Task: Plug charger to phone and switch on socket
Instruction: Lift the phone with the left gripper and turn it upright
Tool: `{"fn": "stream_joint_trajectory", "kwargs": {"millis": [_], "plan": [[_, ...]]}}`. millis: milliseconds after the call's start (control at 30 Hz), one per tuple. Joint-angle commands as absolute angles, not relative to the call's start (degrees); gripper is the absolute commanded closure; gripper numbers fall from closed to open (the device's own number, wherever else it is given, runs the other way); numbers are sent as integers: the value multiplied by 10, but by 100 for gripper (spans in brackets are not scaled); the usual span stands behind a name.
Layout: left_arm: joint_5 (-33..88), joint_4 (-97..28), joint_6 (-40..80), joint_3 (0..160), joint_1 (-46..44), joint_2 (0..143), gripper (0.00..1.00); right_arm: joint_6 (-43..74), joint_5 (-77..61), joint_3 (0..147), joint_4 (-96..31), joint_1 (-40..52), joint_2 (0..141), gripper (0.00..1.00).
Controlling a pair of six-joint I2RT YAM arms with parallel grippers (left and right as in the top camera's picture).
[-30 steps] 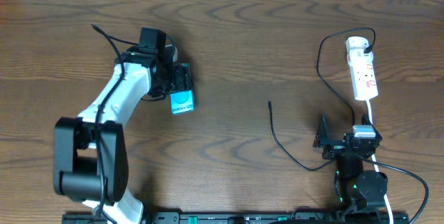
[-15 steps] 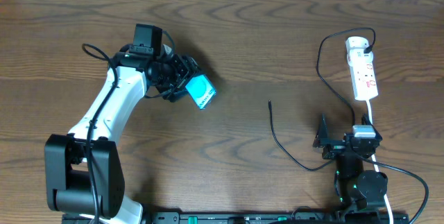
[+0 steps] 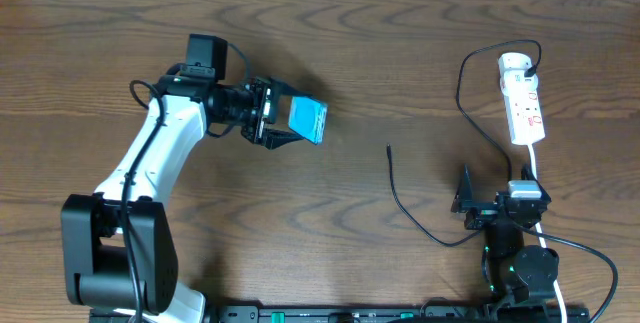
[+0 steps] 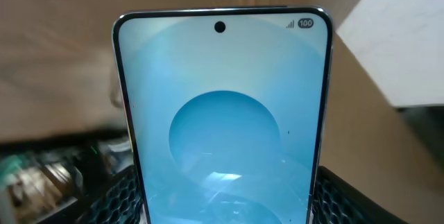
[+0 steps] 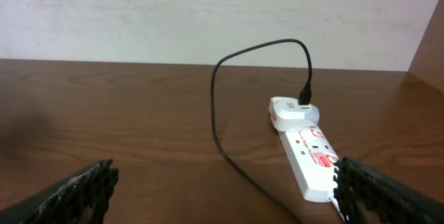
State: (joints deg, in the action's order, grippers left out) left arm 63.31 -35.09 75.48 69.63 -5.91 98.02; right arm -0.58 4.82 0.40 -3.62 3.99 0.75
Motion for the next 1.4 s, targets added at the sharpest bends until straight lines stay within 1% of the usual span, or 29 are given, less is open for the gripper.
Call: {"fn": "stream_joint_trajectory", "kwargs": {"millis": [0, 133, 233, 700, 800, 933, 1133, 1367], "plan": [[735, -350, 809, 692, -42, 965, 92, 2, 55, 3, -37, 42, 8, 1], [785, -350, 809, 692, -29, 965, 93, 2, 55, 3, -37, 42, 8, 1], [800, -350, 808, 692, -27, 965, 93, 2, 55, 3, -37, 42, 8, 1], [792, -339, 794, 692, -27, 965, 93, 2, 55, 3, -37, 42, 8, 1], [741, -339, 784, 692, -27, 965, 93, 2, 55, 3, -37, 42, 8, 1], [617, -340, 749, 692, -30, 965, 92, 2, 55, 3, -37, 42, 8, 1], [497, -346, 714, 692, -30, 965, 93, 2, 55, 3, -37, 42, 8, 1], [336, -407, 699, 692, -30, 965, 93, 2, 55, 3, -37, 42, 8, 1]]}}
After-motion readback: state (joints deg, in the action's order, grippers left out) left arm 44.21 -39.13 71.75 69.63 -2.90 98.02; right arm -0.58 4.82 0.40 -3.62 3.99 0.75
